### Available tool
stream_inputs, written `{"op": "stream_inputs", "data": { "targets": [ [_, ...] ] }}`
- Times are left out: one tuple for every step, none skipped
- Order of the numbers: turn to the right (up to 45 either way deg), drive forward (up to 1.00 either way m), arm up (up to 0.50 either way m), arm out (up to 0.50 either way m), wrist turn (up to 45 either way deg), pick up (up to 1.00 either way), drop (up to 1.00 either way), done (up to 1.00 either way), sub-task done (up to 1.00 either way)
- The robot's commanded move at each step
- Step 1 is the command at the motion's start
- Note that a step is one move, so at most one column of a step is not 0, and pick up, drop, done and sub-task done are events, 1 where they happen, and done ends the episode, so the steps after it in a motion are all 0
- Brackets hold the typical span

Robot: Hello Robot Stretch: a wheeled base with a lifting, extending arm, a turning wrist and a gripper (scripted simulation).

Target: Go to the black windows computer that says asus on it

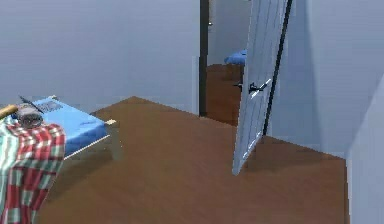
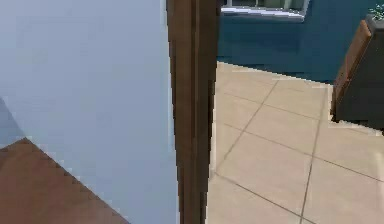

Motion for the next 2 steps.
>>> {"op": "stream_inputs", "data": {
  "targets": [
    [0.0, 1.0, 0.0, 0.0, 0.0, 0.0, 0.0, 0.0, 0.0],
    [0.0, 0.8, 0.0, 0.0, 0.0, 0.0, 0.0, 0.0, 0.0]
  ]
}}
